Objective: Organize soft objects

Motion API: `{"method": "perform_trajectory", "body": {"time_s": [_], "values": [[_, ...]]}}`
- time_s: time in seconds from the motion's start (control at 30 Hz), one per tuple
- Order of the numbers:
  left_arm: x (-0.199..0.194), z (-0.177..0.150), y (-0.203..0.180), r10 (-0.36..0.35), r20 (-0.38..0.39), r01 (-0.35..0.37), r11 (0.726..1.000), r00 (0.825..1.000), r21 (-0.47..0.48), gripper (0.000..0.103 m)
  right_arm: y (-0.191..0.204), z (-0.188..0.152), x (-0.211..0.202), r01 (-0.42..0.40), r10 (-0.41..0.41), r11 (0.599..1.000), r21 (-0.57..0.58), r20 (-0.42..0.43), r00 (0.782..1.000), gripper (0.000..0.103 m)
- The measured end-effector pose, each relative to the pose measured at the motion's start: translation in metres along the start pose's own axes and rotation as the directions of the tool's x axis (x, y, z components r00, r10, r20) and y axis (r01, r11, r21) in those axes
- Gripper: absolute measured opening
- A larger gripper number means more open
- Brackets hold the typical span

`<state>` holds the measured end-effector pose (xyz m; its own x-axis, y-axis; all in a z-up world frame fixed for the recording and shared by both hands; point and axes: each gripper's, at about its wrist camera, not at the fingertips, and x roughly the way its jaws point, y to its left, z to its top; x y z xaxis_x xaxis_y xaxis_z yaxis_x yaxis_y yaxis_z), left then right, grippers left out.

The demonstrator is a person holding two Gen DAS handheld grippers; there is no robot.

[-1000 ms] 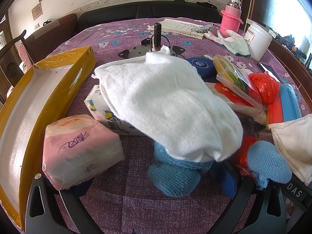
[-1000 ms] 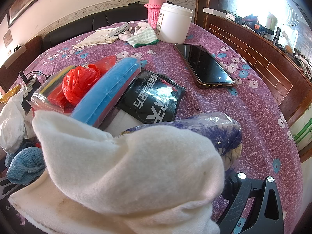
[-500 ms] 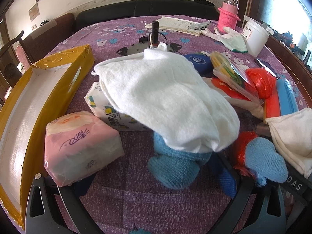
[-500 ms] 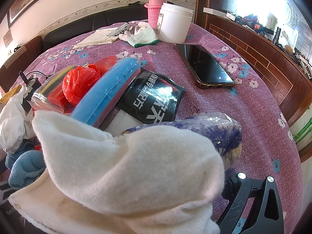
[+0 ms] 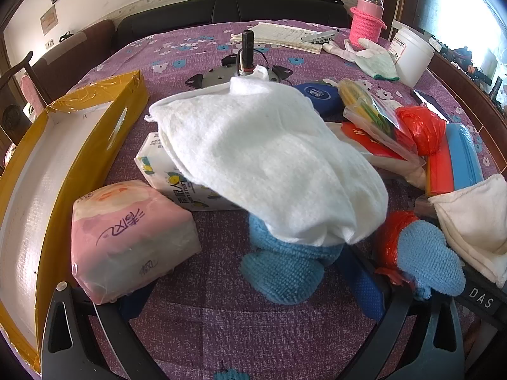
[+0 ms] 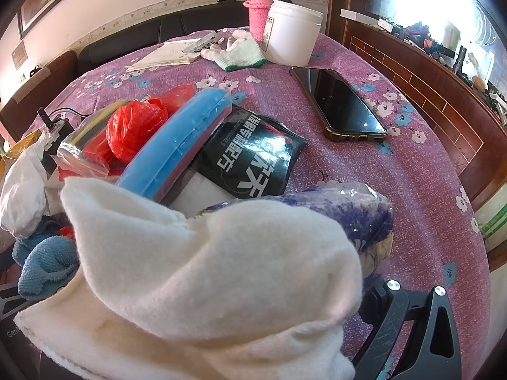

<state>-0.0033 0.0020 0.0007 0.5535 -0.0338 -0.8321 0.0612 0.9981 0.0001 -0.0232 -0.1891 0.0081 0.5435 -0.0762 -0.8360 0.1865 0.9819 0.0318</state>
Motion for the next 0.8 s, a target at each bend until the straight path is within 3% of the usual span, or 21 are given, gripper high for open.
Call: {"method": "perform_trajectory", "body": {"time_s": [0.8], "values": [[-0.0017, -0.0010, -0.0013, -0.003, -0.003, 0.004, 1.000, 1.000, 0.010, 0.103, 0.0031, 0.0021, 0.0018, 0.046, -0.046, 0.999, 0.026, -0.027, 0.999, 0.102]]}}
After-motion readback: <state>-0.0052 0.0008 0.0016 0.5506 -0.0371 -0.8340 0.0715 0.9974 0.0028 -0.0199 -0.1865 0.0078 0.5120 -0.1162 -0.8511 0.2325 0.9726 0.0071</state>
